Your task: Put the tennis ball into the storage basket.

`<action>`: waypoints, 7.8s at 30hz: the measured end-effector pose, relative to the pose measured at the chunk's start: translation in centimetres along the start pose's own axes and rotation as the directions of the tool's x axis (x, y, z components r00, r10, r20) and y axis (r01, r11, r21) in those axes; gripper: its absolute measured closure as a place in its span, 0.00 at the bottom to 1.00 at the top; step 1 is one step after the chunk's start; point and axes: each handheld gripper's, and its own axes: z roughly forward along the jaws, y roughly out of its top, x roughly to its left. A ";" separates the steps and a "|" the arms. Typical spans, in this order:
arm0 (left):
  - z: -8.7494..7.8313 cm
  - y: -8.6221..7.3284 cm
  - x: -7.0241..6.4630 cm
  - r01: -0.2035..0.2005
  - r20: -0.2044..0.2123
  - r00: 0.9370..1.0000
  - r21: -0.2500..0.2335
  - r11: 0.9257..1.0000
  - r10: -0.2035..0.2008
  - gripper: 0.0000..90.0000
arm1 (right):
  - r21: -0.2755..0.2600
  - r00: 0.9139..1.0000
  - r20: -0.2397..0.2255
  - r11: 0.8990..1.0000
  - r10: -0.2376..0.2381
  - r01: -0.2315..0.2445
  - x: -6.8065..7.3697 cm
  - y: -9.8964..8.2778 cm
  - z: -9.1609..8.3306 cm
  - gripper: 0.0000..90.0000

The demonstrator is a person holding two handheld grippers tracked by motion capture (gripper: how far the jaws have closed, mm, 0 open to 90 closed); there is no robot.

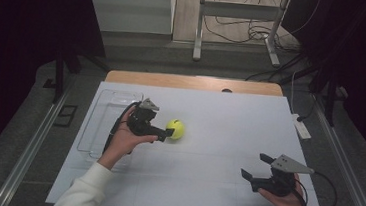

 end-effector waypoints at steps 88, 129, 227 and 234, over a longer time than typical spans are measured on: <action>8.3 1.4 1.9 0.087 -0.013 0.996 0.186 0.979 -0.086 0.06 | 0.004 1.000 0.008 1.000 -0.001 0.001 0.0 -0.1 0.1 0.12; 8.8 1.1 1.2 0.020 -0.009 1.000 0.223 0.975 -0.019 0.30 | 0.010 1.000 0.011 1.000 -0.003 0.003 -0.1 -0.2 0.1 0.12; -1.2 0.7 0.1 0.025 0.025 0.999 -0.161 0.987 -0.021 0.30 | 0.033 1.000 0.021 0.999 -0.022 0.022 0.0 -0.4 0.5 0.13; -2.3 0.9 0.2 0.026 0.024 0.999 -0.198 0.980 -0.022 0.30 | 0.035 0.999 0.023 0.999 -0.027 0.026 0.1 -0.4 0.5 0.13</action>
